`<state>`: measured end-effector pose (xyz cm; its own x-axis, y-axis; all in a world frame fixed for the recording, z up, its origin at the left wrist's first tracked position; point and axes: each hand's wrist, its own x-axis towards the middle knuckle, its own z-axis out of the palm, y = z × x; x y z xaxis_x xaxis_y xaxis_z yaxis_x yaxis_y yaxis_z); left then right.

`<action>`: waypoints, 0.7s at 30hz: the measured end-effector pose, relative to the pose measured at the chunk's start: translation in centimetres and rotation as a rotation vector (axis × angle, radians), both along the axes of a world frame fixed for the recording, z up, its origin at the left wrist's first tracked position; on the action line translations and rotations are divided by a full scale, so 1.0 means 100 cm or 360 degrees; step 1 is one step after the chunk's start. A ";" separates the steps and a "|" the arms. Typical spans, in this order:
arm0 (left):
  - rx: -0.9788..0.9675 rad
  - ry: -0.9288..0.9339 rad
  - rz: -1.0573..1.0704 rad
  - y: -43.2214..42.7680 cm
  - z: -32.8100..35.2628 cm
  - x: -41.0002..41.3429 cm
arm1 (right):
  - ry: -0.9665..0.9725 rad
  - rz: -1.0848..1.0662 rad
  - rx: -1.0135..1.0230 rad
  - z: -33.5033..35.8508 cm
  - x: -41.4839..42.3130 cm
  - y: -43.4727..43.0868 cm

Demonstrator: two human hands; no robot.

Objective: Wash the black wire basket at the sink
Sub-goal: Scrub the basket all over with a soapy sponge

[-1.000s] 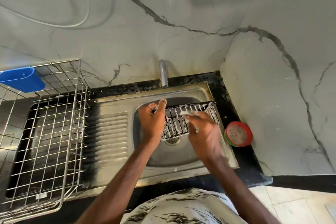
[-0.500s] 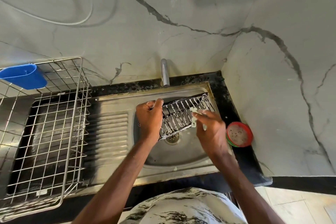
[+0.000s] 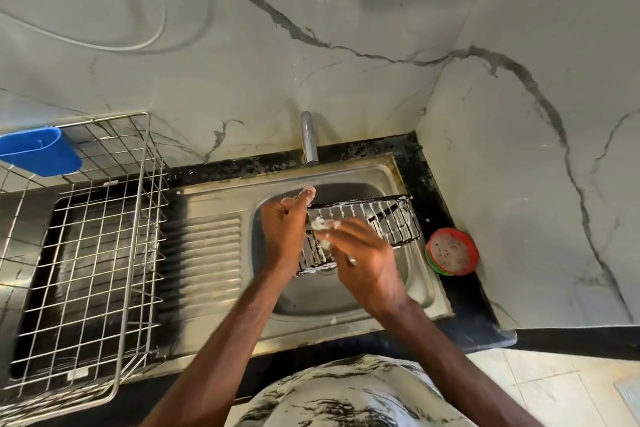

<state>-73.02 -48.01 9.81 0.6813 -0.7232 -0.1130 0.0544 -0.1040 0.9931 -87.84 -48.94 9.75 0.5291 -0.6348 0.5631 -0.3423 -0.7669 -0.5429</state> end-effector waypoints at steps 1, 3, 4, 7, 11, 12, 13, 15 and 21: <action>0.0006 -0.0019 0.0002 0.000 0.000 0.003 | 0.0020 -0.0061 -0.0001 -0.004 -0.010 -0.006; 0.0029 -0.0044 0.0005 -0.002 0.001 0.009 | 0.0023 -0.0235 0.0047 -0.014 -0.032 -0.023; 0.0042 -0.0076 -0.0002 -0.003 0.002 0.011 | 0.0017 -0.0329 0.0079 -0.019 -0.042 -0.032; 0.0007 -0.0156 -0.0032 -0.005 0.005 0.013 | 0.0015 -0.0643 0.0162 -0.030 -0.064 -0.052; 0.0012 -0.0139 0.0014 -0.010 0.012 0.011 | -0.0003 -0.0610 0.0127 -0.021 -0.050 -0.035; 0.0041 -0.0110 0.0018 -0.010 0.012 0.010 | 0.0028 -0.0490 0.0070 -0.017 -0.041 -0.024; 0.0062 -0.0073 0.0025 -0.011 0.011 0.011 | 0.0060 -0.0355 0.0018 -0.015 -0.034 -0.013; 0.0065 -0.0008 0.0088 -0.010 0.011 0.015 | 0.0068 -0.0160 -0.0016 -0.016 -0.029 -0.002; 0.0027 0.0087 0.0193 -0.008 0.007 0.023 | 0.0018 -0.0460 -0.0038 -0.022 -0.075 -0.036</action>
